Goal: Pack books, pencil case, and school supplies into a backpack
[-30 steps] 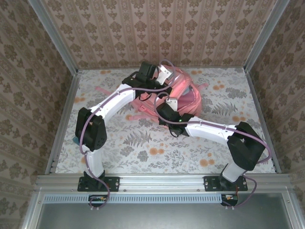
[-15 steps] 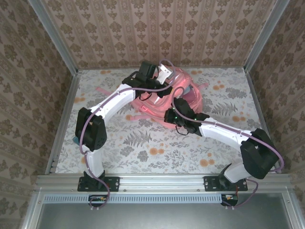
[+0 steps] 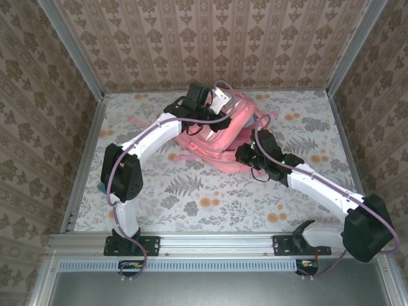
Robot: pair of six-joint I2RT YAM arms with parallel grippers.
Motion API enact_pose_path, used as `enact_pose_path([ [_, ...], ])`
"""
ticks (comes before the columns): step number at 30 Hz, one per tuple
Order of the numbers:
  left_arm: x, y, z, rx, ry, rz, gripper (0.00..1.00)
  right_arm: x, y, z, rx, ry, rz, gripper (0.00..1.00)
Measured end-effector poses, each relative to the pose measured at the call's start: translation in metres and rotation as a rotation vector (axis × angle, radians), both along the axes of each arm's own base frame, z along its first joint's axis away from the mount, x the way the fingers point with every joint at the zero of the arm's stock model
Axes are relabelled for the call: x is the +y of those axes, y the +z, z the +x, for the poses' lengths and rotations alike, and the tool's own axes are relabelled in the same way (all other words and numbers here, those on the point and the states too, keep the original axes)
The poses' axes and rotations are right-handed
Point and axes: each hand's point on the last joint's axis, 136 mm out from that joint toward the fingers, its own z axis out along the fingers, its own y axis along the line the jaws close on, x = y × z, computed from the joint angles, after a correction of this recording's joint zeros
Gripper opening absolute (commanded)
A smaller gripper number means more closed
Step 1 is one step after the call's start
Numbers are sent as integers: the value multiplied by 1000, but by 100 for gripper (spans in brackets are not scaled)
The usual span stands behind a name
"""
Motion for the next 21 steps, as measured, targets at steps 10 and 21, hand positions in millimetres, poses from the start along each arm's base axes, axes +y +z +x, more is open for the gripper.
enact_pose_path([
  [10,106,-25,20,213,433,-68,71,-11,-17,-13,11,2,-170,58],
  [21,139,-118,-11,681,728,-181,44,-6,-28,-13,34,2,-191,71],
])
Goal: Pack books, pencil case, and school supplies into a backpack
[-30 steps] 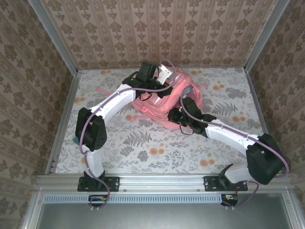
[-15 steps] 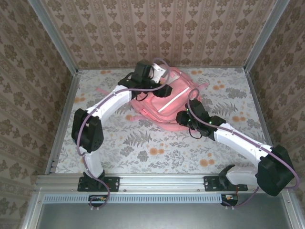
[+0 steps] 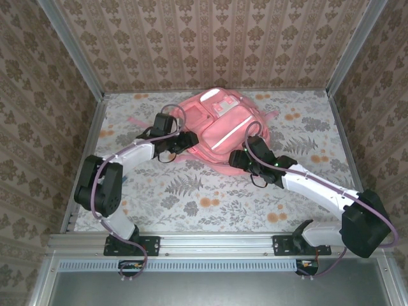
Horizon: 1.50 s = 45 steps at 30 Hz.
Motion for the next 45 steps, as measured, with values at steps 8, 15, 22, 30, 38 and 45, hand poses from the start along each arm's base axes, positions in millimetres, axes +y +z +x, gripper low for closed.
enact_pose_path([
  [8,0,-19,8,68,82,26,42,5,0,0,4,-2,10,71],
  [15,-7,-28,22,88,96,30,35,7,-5,0,15,0,3,71],
  [22,-10,-31,28,119,116,23,17,8,-6,-1,15,4,0,70],
  [30,-15,-14,27,113,119,-25,0,18,9,-1,-16,11,-62,69],
  [38,-22,62,20,-14,77,-155,0,44,30,-4,-45,51,-109,66],
  [45,-24,72,12,0,65,-195,0,67,14,0,15,52,-138,56],
])
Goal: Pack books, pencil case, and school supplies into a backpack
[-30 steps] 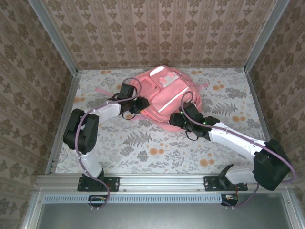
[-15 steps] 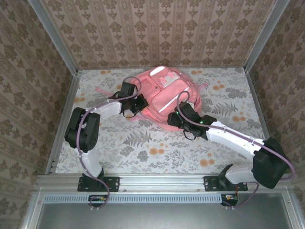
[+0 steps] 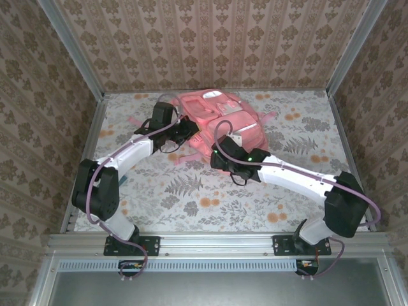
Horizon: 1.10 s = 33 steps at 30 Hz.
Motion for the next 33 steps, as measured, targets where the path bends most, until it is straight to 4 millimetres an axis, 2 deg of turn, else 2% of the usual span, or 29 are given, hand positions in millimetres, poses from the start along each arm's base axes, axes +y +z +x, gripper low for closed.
enact_pose_path([
  [6,-1,2,0,2,-4,-11,0,4,-12,8,41,-71,-4,57],
  [9,-1,1,-1,4,-3,-13,0,2,-15,11,55,-104,-23,53],
  [15,-2,0,-2,7,-7,-13,0,-6,-25,14,89,-165,-41,32],
  [17,-2,-2,-3,12,-8,-12,0,-7,-27,14,95,-175,-40,29],
  [21,-2,-3,-4,15,-12,-13,0,-7,-29,14,101,-172,-43,12],
  [22,-2,-3,-4,15,-13,-13,0,-6,-28,14,101,-173,-41,11],
  [23,-2,-3,-4,16,-12,-13,0,-7,-29,14,102,-173,-43,12],
  [24,-2,-3,-4,16,-12,-13,0,-7,-29,14,105,-174,-48,18],
  [26,-1,-4,-4,17,-12,-13,0,-12,-31,13,113,-182,-63,43],
  [27,-1,-4,-4,18,-11,-12,0,-14,-32,13,117,-189,-70,49],
  [33,1,-5,-3,19,-5,-12,0,-17,-33,12,123,-183,-84,60],
])
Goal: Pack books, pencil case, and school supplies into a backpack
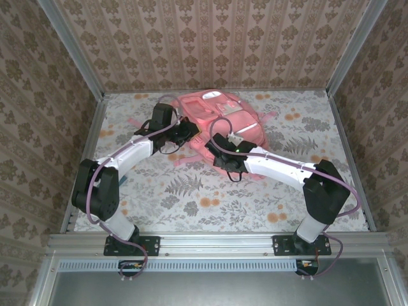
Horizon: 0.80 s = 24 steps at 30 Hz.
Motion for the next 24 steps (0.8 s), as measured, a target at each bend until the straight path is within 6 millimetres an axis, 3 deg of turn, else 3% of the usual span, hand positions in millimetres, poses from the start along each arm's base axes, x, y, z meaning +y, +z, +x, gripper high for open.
enact_pose_path([
  [4,1,0,1,-2,2,-1,0,9,0,5,-10,33,42,67],
  [9,3,0,2,-1,7,0,0,11,-6,8,-8,59,61,62],
  [13,3,-2,2,-1,8,-1,0,5,-8,7,10,60,48,43],
  [24,6,-4,1,5,6,-2,0,-8,-9,2,31,47,-19,8],
])
